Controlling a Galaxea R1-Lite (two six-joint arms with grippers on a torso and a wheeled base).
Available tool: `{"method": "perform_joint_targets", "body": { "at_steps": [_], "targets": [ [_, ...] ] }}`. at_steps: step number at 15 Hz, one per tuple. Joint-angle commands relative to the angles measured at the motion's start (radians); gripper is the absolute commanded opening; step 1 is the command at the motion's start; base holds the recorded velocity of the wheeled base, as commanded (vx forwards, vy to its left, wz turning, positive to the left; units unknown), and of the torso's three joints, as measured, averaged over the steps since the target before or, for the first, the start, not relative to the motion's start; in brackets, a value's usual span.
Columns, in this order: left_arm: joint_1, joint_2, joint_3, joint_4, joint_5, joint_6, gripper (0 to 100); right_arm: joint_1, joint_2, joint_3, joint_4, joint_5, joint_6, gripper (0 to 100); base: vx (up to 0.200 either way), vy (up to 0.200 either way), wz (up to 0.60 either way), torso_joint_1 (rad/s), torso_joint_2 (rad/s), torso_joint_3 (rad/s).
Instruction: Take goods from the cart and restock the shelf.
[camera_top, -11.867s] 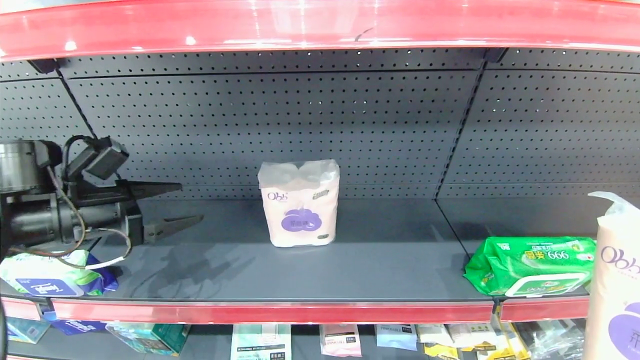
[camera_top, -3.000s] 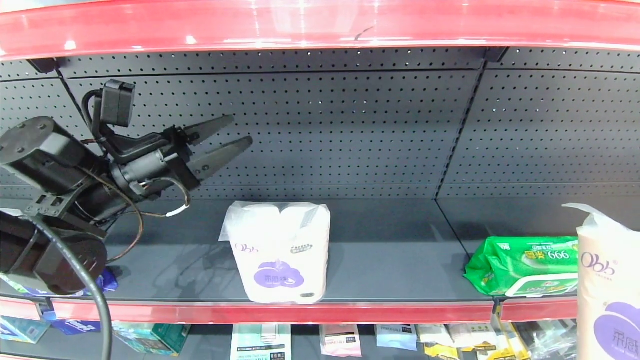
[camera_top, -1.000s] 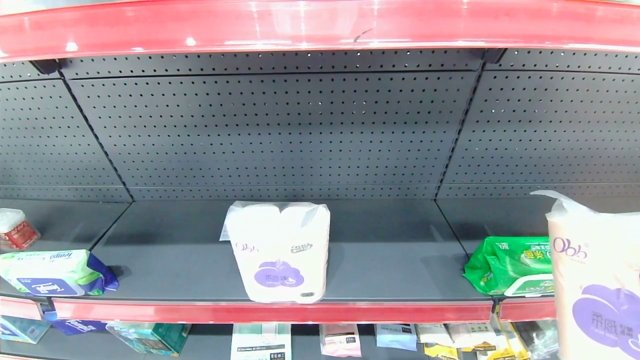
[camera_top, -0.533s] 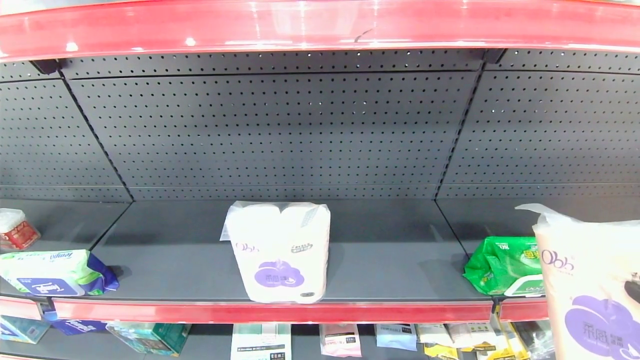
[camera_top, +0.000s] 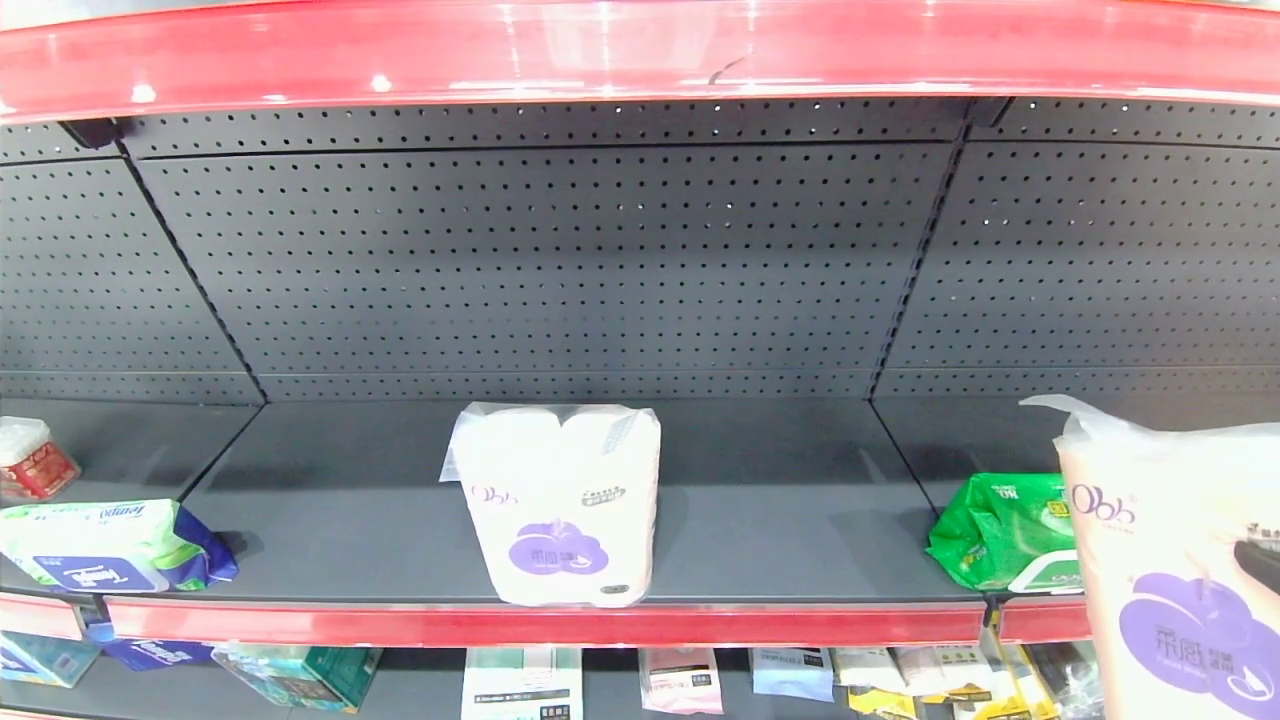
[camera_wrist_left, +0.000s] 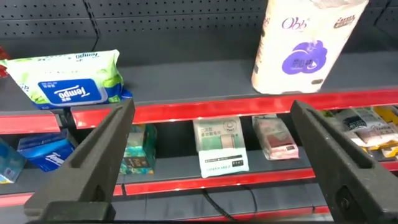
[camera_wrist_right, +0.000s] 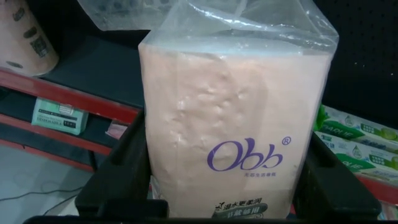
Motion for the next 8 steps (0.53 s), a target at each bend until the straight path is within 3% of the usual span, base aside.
{"method": "perform_joint_targets", "body": {
  "at_steps": [1,5,8],
  "targets": [
    [0.000,0.006,0.003,0.001,0.000,0.000,100,0.000,0.023,-0.025,-0.002,0.000,0.001,0,0.000,0.000,0.00,0.000,0.00,0.000],
    [0.002,0.006,0.015,0.000,0.000,0.002,100,0.000,0.040,-0.040,-0.013,0.000,0.001,0,0.000,0.000,0.00,0.000,0.00,0.000],
    [0.000,-0.001,0.015,0.000,0.000,0.002,100,-0.002,0.040,-0.039,-0.013,0.000,0.001,0,0.000,0.000,0.60,0.005,0.00,0.002]
  ]
}}
